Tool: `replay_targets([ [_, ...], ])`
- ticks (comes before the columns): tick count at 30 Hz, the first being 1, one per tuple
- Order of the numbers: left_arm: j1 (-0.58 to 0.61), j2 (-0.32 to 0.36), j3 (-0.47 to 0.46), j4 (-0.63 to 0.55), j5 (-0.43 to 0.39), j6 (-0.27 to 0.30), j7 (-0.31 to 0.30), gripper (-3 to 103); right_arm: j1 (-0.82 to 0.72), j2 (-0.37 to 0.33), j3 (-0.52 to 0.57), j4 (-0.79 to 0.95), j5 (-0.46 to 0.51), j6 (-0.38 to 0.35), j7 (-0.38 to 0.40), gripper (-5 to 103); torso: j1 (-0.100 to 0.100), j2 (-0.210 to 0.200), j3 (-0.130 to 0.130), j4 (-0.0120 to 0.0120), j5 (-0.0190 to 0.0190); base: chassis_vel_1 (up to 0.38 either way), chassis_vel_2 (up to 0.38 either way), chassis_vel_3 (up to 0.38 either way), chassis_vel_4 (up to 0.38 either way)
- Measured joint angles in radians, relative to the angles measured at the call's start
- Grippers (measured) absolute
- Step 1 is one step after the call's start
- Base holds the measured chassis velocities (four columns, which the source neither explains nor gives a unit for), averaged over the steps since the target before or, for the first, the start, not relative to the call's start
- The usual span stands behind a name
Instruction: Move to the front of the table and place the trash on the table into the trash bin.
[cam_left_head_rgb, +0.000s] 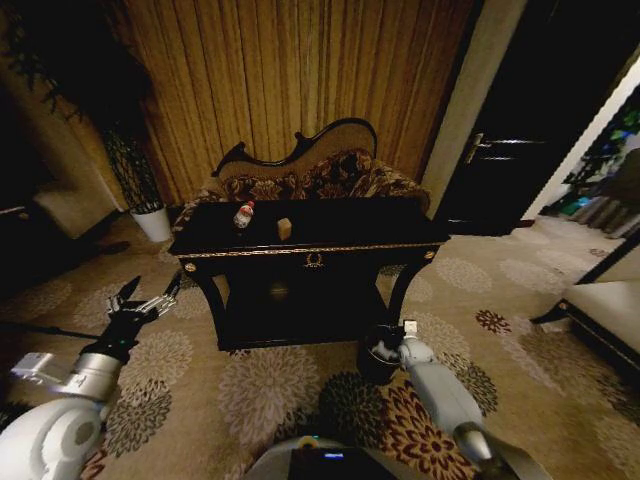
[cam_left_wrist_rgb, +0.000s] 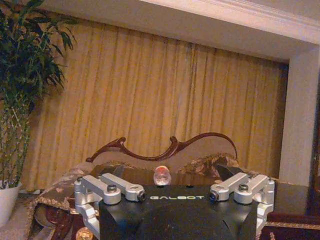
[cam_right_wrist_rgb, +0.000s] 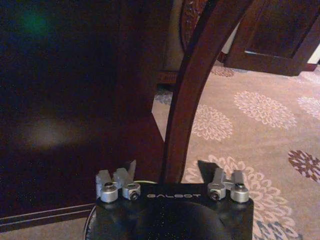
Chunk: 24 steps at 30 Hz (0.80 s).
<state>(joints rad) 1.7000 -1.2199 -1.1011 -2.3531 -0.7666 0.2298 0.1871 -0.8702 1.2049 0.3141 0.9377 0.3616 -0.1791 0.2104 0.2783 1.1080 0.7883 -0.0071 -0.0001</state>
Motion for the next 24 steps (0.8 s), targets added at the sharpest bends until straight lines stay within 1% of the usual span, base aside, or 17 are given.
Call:
replay_targets([
  [1, 0.000, 0.000, 0.000, 0.000, 0.000, 0.000, 0.000, 100, 0.000, 0.000, 0.000, 0.000, 0.000, 0.000, 0.000, 73, 0.000, 0.000, 0.000, 0.0000, 0.0000, 0.000, 0.000, 0.000, 0.000],
  [2, 0.000, 0.000, 0.000, 0.000, 0.000, 0.000, 0.000, 100, -0.001, -0.001, -0.001, 0.003, 0.002, 0.000, 0.000, 78, 0.000, 0.000, 0.000, 0.0000, 0.0000, 0.000, 0.000, 0.000, 0.000],
  [3, 0.001, -0.001, 0.000, 0.000, 0.000, 0.000, 0.000, 100, -0.003, -0.001, -0.001, 0.006, 0.004, -0.001, 0.000, 78, 0.000, 0.000, 0.000, 0.0000, 0.0000, 0.000, 0.000, 0.000, 0.000],
  [4, 0.002, -0.001, -0.002, 0.000, 0.000, -0.001, 0.000, 100, -0.007, -0.002, -0.002, 0.015, 0.013, -0.007, 0.001, 89, 0.000, 0.000, 0.000, 0.0000, 0.0000, 0.000, 0.000, 0.000, 0.000],
  [6, 0.002, -0.001, -0.003, 0.000, 0.000, -0.001, 0.000, 100, -0.009, -0.002, -0.002, 0.021, 0.018, -0.012, 0.001, 89, 0.000, 0.000, 0.000, 0.0000, 0.0000, 0.000, 0.000, 0.000, 0.000],
  [8, 0.003, -0.001, -0.004, 0.000, 0.000, -0.002, 0.001, 100, -0.015, -0.002, -0.002, 0.032, 0.025, -0.018, 0.002, 98, 0.000, 0.000, 0.000, 0.0001, 0.0000, 0.000, 0.000, 0.000, 0.000],
  [12, 0.003, 0.000, -0.004, 0.000, 0.000, -0.002, 0.001, 100, -0.022, -0.002, -0.002, 0.043, 0.030, -0.019, 0.002, 100, 0.000, 0.000, 0.000, 0.0000, 0.0000, 0.000, 0.000, 0.000, 0.000],
  [14, 0.001, -0.001, -0.004, -0.001, 0.000, -0.002, 0.001, 100, -0.042, -0.003, 0.004, 0.081, 0.062, -0.019, 0.002, 100, 0.000, 0.000, 0.000, 0.0000, 0.0000, 0.000, 0.000, 0.000, 0.000],
  [15, 0.001, -0.001, -0.004, -0.001, 0.000, -0.002, 0.001, 100, -0.042, -0.003, 0.004, 0.081, 0.062, -0.019, 0.002, 100, 0.000, 0.000, 0.000, 0.0000, 0.0000, 0.000, 0.000, 0.000, 0.000],
  [18, -0.003, -0.003, -0.002, -0.002, 0.000, -0.002, 0.001, 100, -0.080, -0.003, 0.021, 0.176, 0.146, -0.019, 0.002, 100, 0.000, 0.000, 0.000, 0.0000, 0.0000, 0.000, 0.000, 0.000, 0.000],
  [19, -0.005, -0.004, -0.001, -0.002, 0.000, -0.002, 0.001, 100, -0.111, -0.013, 0.027, 0.252, 0.189, -0.019, 0.002, 100, 0.000, 0.000, 0.000, 0.0003, 0.0002, 0.000, 0.000, 0.000, 0.000],
  [20, -0.005, -0.004, -0.001, -0.002, 0.000, -0.002, 0.001, 100, -0.111, -0.013, 0.027, 0.252, 0.189, -0.019, 0.002, 100, 0.000, 0.000, 0.000, 0.0003, 0.0002, 0.000, 0.000, 0.000, 0.000],
  [23, -0.008, -0.004, 0.002, -0.003, 0.000, -0.002, 0.001, 100, -0.172, -0.050, 0.036, 0.400, 0.226, -0.019, -0.002, 100, 0.000, 0.000, 0.000, -0.0002, -0.0002, 0.000, 0.000, 0.000, 0.000],
  [24, -0.009, -0.004, 0.003, -0.004, -0.001, -0.001, 0.001, 100, -0.200, -0.072, 0.038, 0.480, 0.249, -0.018, -0.002, 100, 0.000, 0.000, 0.000, -0.0006, -0.0002, 0.000, 0.000, 0.000, 0.000],
])
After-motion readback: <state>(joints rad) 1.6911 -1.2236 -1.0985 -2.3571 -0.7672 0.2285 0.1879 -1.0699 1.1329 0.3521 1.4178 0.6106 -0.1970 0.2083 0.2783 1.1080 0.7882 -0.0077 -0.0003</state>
